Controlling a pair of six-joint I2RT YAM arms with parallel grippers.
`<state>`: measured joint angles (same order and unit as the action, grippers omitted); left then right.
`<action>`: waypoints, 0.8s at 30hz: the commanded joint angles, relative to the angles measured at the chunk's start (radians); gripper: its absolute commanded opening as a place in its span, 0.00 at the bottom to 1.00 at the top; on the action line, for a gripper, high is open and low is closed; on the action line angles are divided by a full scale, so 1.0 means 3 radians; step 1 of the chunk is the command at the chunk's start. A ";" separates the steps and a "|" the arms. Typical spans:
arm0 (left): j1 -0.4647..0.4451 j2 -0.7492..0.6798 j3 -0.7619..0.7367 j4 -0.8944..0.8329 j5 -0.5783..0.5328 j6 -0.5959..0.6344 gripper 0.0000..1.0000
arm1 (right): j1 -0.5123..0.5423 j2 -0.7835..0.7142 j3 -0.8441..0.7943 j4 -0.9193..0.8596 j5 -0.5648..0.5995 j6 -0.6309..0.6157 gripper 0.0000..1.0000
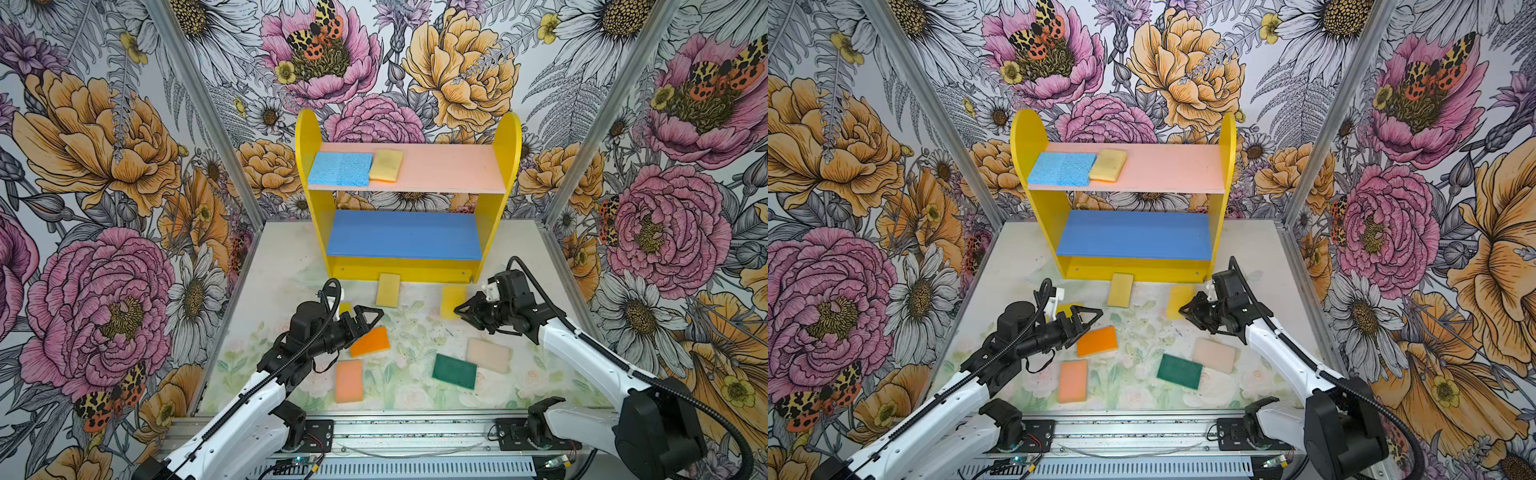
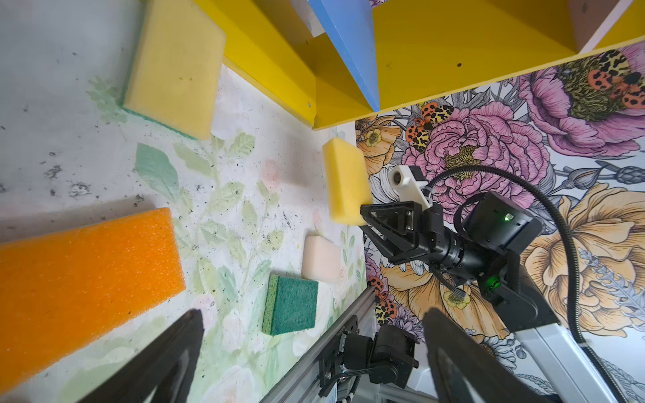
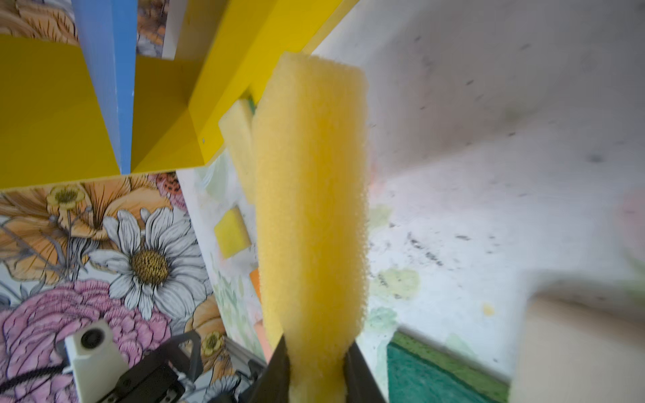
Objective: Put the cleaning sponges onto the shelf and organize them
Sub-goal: 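Lift the yellow foam sponge with the right gripper beside the hovering left gripper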
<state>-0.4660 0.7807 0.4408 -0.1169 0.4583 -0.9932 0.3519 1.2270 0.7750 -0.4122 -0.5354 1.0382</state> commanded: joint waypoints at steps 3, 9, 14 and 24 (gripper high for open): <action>0.0031 0.0041 -0.0061 0.0455 0.0250 -0.0228 0.99 | 0.0441 0.0409 0.0537 0.0272 -0.0888 -0.0503 0.24; 0.0030 0.0005 -0.0079 0.0650 0.0302 -0.0348 0.99 | 0.0929 0.0670 0.0955 0.0369 -0.1439 -0.0810 0.24; 0.0039 -0.0010 -0.0071 0.0734 0.0299 -0.0368 0.94 | 0.1111 0.0786 0.1099 0.0364 -0.1593 -0.0907 0.24; 0.0065 -0.0020 -0.0081 0.0812 0.0287 -0.0374 0.40 | 0.1098 0.0746 0.1039 0.0371 -0.1362 -0.0898 0.52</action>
<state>-0.4591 0.7860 0.4286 0.1009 0.5335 -1.1118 0.6876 1.4666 1.0821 -0.3164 -0.9733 0.7807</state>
